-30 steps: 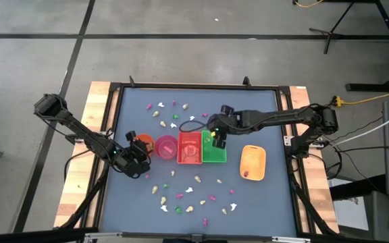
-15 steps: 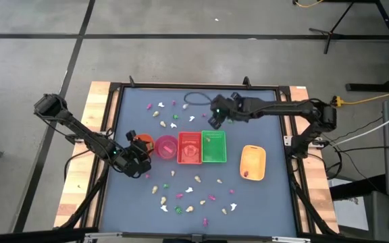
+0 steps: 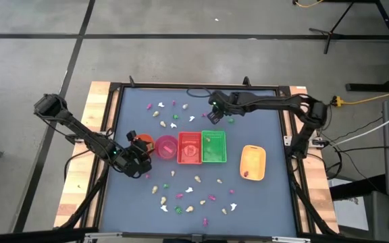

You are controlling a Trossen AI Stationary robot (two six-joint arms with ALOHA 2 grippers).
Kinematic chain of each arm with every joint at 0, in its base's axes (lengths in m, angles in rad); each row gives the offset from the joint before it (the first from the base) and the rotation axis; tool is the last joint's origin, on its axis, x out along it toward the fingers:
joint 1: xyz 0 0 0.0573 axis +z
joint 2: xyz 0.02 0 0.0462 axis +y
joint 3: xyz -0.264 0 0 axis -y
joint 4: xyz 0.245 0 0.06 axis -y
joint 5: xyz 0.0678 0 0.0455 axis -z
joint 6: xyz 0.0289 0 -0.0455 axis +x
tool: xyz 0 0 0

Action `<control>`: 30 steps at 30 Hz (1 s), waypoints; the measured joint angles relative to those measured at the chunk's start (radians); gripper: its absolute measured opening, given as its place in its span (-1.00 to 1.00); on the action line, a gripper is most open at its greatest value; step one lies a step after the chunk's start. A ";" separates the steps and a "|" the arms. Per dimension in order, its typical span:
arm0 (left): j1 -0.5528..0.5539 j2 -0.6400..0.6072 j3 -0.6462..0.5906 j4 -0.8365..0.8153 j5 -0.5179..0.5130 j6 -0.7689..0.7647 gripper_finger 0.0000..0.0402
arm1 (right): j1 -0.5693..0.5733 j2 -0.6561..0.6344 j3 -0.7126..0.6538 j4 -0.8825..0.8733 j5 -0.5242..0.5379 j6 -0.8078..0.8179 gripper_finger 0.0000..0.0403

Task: Sort Halloween decoration
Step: Put the pink skeleton toy into the yellow bin

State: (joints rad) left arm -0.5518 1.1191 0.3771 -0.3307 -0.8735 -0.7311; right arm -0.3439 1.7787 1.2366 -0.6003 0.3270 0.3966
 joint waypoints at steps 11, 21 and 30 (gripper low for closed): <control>0.000 0.000 0.000 0.020 0.000 0.000 -0.25 | -0.012 0.058 0.000 0.035 0.022 0.053 -0.09; 0.000 0.000 0.000 0.020 0.000 0.000 -0.25 | -0.012 0.067 -0.002 0.054 0.063 0.097 -0.09; 0.000 0.000 0.000 0.034 0.000 0.000 -0.25 | -0.010 0.131 -0.004 0.059 0.055 0.096 -0.09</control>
State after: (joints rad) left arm -0.5522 1.1189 0.3771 -0.2964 -0.8739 -0.7308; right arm -0.3538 1.9094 1.2324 -0.5417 0.3821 0.4931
